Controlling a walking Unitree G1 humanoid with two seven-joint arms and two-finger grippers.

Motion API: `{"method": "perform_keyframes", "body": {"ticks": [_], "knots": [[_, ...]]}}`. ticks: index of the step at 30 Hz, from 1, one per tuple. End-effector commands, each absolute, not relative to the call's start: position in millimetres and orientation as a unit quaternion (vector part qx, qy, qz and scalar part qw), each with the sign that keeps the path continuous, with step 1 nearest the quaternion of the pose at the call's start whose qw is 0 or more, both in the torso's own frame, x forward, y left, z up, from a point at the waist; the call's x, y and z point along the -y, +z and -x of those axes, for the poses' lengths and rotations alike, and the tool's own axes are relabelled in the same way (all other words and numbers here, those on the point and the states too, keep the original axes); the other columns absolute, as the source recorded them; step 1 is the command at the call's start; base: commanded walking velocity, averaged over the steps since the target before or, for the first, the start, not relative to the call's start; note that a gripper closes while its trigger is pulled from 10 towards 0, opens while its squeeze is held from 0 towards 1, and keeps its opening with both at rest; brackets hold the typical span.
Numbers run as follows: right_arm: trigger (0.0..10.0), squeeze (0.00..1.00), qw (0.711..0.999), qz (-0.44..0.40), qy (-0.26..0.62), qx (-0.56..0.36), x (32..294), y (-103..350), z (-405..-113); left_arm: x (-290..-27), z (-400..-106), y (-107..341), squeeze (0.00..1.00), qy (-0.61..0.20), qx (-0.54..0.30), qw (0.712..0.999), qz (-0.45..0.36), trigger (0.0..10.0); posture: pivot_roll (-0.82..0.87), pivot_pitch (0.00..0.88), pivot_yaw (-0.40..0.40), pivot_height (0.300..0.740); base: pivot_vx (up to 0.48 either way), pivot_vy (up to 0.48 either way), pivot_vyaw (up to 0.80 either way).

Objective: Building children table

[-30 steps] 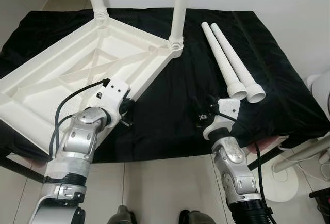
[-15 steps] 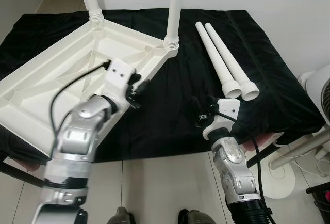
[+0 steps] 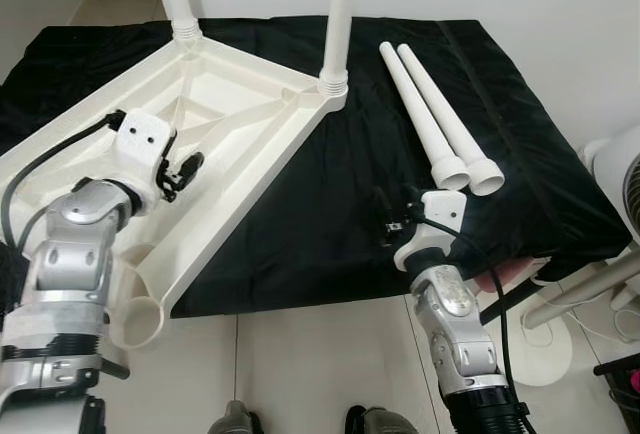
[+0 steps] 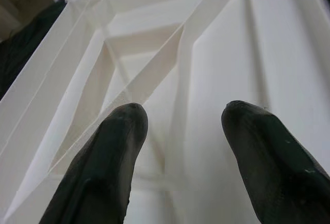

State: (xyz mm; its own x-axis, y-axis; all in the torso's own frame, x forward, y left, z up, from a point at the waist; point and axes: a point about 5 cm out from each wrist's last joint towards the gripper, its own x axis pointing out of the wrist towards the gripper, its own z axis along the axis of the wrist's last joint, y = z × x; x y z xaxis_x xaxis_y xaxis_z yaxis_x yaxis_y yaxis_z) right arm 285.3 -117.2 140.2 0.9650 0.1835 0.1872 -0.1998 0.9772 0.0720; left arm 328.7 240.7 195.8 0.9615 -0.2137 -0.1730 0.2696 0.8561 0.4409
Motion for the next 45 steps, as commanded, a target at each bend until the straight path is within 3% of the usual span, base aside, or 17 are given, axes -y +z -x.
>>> {"method": "perform_keyframes", "body": {"ticks": [1, 11, 16, 21, 26, 30, 36, 37, 45], "knots": [[10.0, 0.0, 0.99, -0.046, 0.098, 0.087, 117.6, 137.5, -285.2, -259.9, -326.7, 191.0, 0.0, -0.065, -0.07, 0.959, -0.266, 10.0, -0.01, 0.096, 0.014, 0.74, 0.0, 0.0, 0.0], [10.0, 0.0, 0.99, -0.042, 0.104, 0.087, 117.5, 137.4, -285.7, -300.3, -319.4, 189.8, 0.0, -0.024, -0.117, 0.941, -0.315, 10.0, 0.0, 0.086, 0.007, 0.74, 0.0, 0.0, 0.0], [10.0, 0.0, 0.99, -0.041, 0.106, 0.088, 117.5, 137.7, -286.7, -300.9, -313.7, 183.3, 0.0, -0.069, -0.137, 0.922, -0.356, 10.0, 0.0, 0.082, 0.005, 0.74, 0.0, 0.0, 0.0], [10.0, 0.0, 0.989, -0.039, 0.108, 0.089, 117.9, 138.5, -288.0, -285.2, -303.7, 168.6, 0.0, -0.167, -0.161, 0.893, -0.385, 10.0, 0.0, 0.079, 0.004, 0.74, 0.0, 0.0, 0.0], [10.0, 0.0, 0.989, -0.038, 0.109, 0.09, 118.3, 138.8, -288.1, -277.9, -299.6, 160.5, 0.0, -0.208, -0.174, 0.878, -0.394, 10.0, 0.0, 0.078, 0.002, 0.74, 0.0, 0.0, 0.0], [10.0, 0.0, 0.989, -0.037, 0.11, 0.088, 118.4, 138.2, -287.9, -257.2, -298.0, 156.5, 0.0, -0.261, -0.163, 0.868, -0.389, 10.0, 0.0, 0.085, 0.0, 0.74, 0.0, 0.0, 0.0], [10.0, 0.0, 0.989, -0.037, 0.11, 0.088, 118.2, 138.2, -288.0, -242.9, -299.0, 155.6, 0.0, -0.286, -0.151, 0.866, -0.381, 10.0, 0.0, 0.088, 0.002, 0.74, 0.0, 0.0, 0.0], [10.0, 0.0, 0.99, -0.037, 0.109, 0.087, 118.3, 137.5, -287.5, -227.7, -298.8, 154.9, 0.0, -0.308, -0.142, 0.867, -0.365, 10.0, 0.0, 0.092, 0.007, 0.74, 0.0, 0.0, 0.0], [10.0, 0.0, 0.99, -0.039, 0.105, 0.085, 118.4, 136.0, -286.1, -188.6, -301.0, 156.2, 0.0, -0.346, -0.115, 0.867, -0.34, 10.0, -0.01, 0.102, 0.015, 0.74, 0.0, 0.0, 0.0]]}}
